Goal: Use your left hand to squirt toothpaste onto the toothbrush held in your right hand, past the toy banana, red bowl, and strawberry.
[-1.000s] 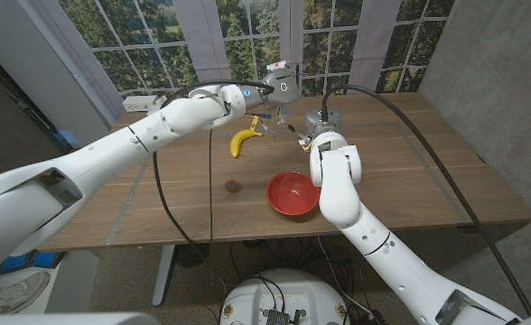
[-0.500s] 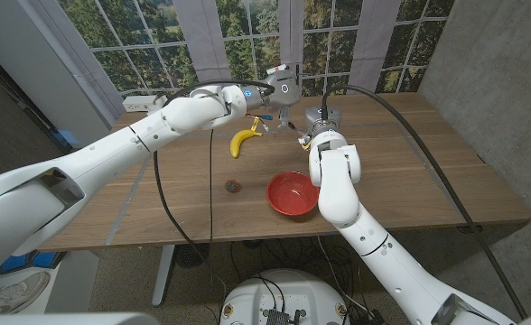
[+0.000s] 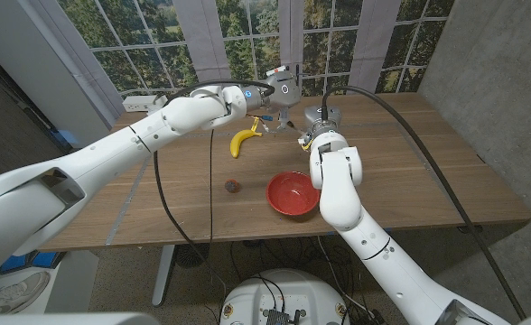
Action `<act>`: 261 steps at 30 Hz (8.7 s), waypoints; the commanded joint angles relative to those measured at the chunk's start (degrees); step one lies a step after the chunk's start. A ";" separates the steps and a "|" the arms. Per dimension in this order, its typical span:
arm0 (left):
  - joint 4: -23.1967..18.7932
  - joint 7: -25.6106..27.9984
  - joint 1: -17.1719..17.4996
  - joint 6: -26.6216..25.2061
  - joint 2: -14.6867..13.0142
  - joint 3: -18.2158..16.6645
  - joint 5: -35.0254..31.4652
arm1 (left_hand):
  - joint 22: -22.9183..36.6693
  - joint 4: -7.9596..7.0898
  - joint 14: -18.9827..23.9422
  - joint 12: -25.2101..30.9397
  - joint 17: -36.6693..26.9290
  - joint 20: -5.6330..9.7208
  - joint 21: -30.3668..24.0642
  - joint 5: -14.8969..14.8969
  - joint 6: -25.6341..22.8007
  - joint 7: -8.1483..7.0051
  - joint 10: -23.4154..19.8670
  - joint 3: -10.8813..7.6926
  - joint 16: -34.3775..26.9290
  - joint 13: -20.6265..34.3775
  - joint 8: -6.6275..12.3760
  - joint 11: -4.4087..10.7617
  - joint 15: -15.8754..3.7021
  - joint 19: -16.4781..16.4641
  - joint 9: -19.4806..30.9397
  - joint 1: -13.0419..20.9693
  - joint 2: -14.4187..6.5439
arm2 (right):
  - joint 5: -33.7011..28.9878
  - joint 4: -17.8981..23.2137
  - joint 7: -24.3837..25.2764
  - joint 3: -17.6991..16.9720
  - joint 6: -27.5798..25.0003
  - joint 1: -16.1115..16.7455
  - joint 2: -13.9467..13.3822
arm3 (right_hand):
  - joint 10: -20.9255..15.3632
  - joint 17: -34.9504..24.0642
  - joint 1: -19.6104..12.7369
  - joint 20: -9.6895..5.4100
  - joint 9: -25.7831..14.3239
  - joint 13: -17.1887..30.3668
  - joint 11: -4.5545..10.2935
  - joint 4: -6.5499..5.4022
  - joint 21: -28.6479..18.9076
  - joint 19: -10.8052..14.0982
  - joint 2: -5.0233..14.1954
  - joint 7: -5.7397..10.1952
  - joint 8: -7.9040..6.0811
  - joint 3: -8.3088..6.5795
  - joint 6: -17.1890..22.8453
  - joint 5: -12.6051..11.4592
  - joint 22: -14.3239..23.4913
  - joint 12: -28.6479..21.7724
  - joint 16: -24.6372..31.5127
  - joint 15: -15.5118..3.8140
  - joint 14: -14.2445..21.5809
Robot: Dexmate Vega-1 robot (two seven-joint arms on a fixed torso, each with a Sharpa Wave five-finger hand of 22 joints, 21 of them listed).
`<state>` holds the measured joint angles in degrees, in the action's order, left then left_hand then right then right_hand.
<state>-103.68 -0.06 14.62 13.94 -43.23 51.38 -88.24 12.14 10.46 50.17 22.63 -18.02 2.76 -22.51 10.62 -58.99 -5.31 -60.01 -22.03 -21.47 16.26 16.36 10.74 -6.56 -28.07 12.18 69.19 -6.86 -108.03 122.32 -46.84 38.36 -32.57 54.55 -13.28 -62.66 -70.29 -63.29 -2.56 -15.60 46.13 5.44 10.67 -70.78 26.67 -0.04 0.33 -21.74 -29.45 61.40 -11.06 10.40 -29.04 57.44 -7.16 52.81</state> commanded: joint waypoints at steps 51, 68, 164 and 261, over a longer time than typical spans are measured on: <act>-2.25 -1.04 2.16 -2.38 -1.06 -1.10 -3.02 | 0.41 -0.25 2.37 0.06 -0.51 5.79 -1.87 0.38 -2.04 0.68 -3.94 2.12 -1.00 3.82 0.09 1.55 -7.42 -0.88 0.12 2.12 0.57 | 1.39 3.16 2.83 -1.04 2.34 2.57 -1.27 | -3.01 0.01 -1.48 -1.18 -0.33 0.46 2.70 -0.87 -1.02 -0.72 1.44 0.64 0.06 -2.41 0.92 -0.25 -0.03 0.07 0.14 -5.50 -0.51; 1.04 8.24 4.06 -9.87 -0.41 -0.95 -5.84 | 0.76 -0.58 1.19 -0.88 -0.47 5.25 -2.64 0.71 -0.30 -0.47 -3.18 2.49 -0.39 3.80 -1.14 1.59 -7.40 0.01 0.22 2.67 -0.33 | 3.05 2.30 2.27 -1.26 2.00 1.65 -1.25 | -3.07 0.05 -1.17 -1.15 -0.48 0.46 2.85 -1.03 -1.25 -0.82 1.33 0.80 0.21 -2.59 0.70 -0.12 -0.07 0.20 -0.03 -5.47 -0.62; 6.60 12.49 2.10 -10.91 1.35 0.86 3.17 | 1.25 -0.37 3.88 -0.96 -2.16 6.31 -5.97 1.63 -3.84 0.90 -5.91 4.86 -1.95 4.72 -0.86 1.35 -7.45 0.32 0.49 2.93 0.86 | 9.12 0.78 6.27 -1.02 -1.81 -1.89 -4.64 | -3.29 0.00 -0.59 -1.26 -0.87 0.91 2.79 -0.89 -2.18 -1.10 1.03 0.80 0.65 -3.59 1.01 -0.06 -0.14 0.57 0.09 -5.48 -0.33; 10.65 26.31 7.88 -27.80 6.12 -0.09 7.25 | 1.60 -0.67 2.41 -3.68 -1.85 5.73 -9.66 2.95 -1.88 -0.84 -5.28 6.05 -0.23 3.82 -2.46 1.60 -7.45 2.13 0.92 2.48 0.26 | 20.70 1.52 14.65 -1.13 -6.88 -2.05 -9.38 | -3.26 0.13 0.21 -1.28 -0.98 0.89 3.24 -1.02 -2.56 -1.79 1.03 1.17 1.02 -4.39 1.02 0.23 -0.20 1.34 -0.80 -5.48 -0.39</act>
<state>-92.35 26.02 20.81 -11.27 -37.74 51.86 -83.60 13.57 9.76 52.59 18.85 -19.83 2.56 -31.83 13.25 -61.11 -6.05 -63.46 -16.28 -21.73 17.00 13.96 10.79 -7.17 -26.22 12.93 72.15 -6.55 -88.01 123.63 -32.35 37.44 -38.64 52.22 -22.38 -62.65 -70.02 -62.90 -2.66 -16.23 46.92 5.43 11.63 -72.96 25.15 0.34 1.18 -20.28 -30.41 62.02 -10.62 10.15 -27.66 56.74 -7.16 52.41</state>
